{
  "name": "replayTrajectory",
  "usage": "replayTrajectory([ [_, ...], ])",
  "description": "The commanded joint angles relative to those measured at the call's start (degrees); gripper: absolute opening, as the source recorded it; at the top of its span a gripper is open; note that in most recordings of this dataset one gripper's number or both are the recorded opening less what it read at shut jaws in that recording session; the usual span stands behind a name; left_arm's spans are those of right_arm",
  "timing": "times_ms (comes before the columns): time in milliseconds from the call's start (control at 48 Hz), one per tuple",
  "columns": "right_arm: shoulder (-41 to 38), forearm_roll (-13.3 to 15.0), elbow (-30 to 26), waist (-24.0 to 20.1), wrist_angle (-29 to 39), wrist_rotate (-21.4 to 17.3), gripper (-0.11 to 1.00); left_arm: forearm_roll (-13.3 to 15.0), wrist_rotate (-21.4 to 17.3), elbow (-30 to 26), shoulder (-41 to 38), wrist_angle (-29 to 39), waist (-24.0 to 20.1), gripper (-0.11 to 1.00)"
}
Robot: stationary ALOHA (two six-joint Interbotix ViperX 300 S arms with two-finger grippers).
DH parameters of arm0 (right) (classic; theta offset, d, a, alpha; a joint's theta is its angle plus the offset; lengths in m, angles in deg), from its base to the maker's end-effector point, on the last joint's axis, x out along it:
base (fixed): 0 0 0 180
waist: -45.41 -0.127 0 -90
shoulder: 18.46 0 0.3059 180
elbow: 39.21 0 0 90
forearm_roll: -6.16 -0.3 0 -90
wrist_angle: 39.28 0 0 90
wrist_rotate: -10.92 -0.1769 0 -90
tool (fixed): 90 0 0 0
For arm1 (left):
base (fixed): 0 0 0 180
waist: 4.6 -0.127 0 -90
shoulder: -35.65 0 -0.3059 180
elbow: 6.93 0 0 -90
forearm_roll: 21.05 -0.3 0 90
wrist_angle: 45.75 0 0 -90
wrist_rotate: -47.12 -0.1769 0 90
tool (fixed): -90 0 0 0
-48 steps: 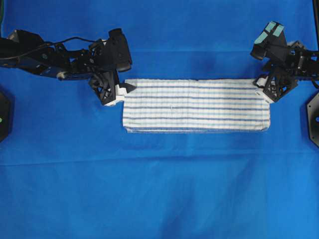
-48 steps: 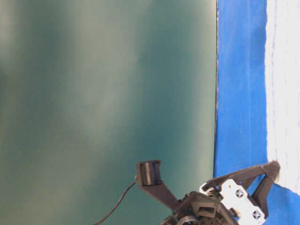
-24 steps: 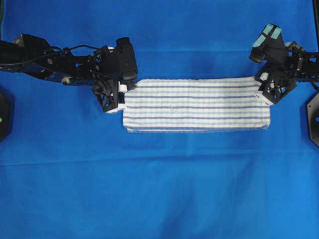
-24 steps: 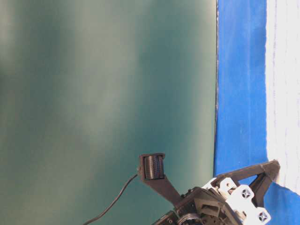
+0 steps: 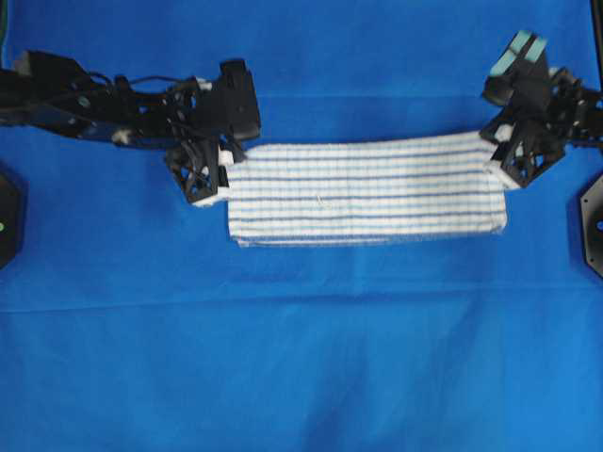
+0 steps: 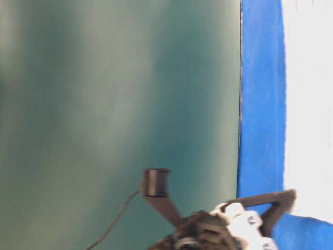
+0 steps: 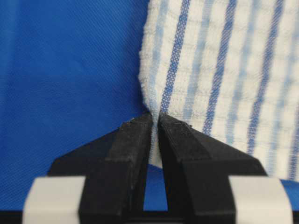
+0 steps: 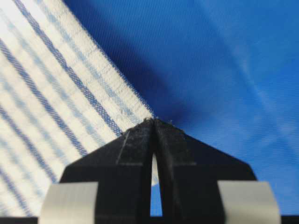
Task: Fold the blue towel.
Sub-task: 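Grasp the left and right ends of the folded towel strip, then lift the strip and rotate it vertical, swinging the left gripper toward the right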
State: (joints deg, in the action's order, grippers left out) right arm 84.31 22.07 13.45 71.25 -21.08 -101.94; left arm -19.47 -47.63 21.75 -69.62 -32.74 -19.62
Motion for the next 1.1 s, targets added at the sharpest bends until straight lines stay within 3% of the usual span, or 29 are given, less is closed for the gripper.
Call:
replayTrajectory([
  [0, 4.5, -0.1, -1.7, -0.1, 2.2, -0.1, 0.00, -0.2, 0.0, -1.5, 4.2, 2.3, -0.2, 0.04],
  [271, 16.3, -0.8, -2.5, -1.7, 7.3, -0.1, 0.00, -0.2, 0.0, -1.7, 10.7, 4.2, -0.2, 0.04],
  [459, 19.3, -1.1, -2.2, -3.3, 7.6, -0.3, 0.00, -0.2, 0.1, -2.5, 10.8, 4.2, -0.1, 0.04],
  [667, 16.9, -0.5, -3.2, -2.9, 5.4, -0.2, 0.00, -0.2, 0.8, -3.8, 10.5, 3.7, 2.1, 0.04],
  [1084, 3.9, 2.9, -12.8, 5.6, -1.4, 0.7, 0.00, -0.1, 4.0, -9.8, 6.5, -0.9, 13.2, 0.04],
])
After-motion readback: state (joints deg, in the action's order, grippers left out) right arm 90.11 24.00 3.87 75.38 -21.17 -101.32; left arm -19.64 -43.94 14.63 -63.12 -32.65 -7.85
